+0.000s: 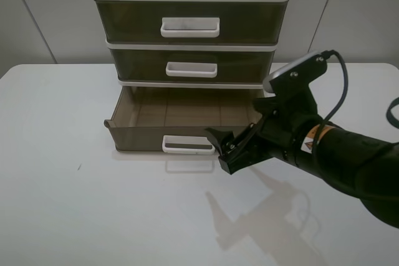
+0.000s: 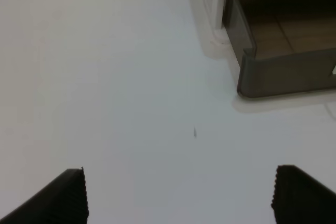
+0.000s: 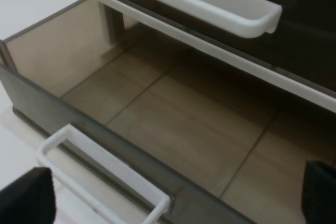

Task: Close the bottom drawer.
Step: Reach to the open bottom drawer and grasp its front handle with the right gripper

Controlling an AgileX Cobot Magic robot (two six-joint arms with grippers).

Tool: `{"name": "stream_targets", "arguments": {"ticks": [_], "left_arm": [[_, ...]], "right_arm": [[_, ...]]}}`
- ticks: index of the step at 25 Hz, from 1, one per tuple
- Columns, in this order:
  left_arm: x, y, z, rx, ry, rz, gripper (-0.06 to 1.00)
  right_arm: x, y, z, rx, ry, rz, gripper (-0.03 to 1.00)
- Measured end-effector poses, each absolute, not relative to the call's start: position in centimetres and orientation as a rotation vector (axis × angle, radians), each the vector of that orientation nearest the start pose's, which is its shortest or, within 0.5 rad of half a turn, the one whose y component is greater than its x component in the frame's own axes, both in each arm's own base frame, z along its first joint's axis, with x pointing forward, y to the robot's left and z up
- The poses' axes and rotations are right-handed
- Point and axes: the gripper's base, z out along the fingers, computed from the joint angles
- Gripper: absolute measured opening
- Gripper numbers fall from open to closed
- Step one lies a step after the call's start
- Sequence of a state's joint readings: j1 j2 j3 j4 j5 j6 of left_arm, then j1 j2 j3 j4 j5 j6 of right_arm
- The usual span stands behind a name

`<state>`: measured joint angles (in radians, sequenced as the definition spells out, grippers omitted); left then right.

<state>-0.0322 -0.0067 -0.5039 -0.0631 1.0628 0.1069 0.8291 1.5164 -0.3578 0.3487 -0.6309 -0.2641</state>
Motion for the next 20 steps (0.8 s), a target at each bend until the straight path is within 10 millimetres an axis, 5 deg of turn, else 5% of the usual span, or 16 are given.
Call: {"name": "stream_targets", "arguments": {"ticks": [13, 20], "left_arm": [[-0.7, -0.5, 27.8, 0.145, 2.029, -0.028, 0.72], [-0.7, -0.5, 27.8, 0.145, 2.029, -0.028, 0.72]], "right_arm": [[16.7, 18.5, 11.9, -0.845, 1.888, 0.339, 0.81], [16.6, 19.0, 12.0, -0.821, 1.858, 0.431, 0.52]]}}
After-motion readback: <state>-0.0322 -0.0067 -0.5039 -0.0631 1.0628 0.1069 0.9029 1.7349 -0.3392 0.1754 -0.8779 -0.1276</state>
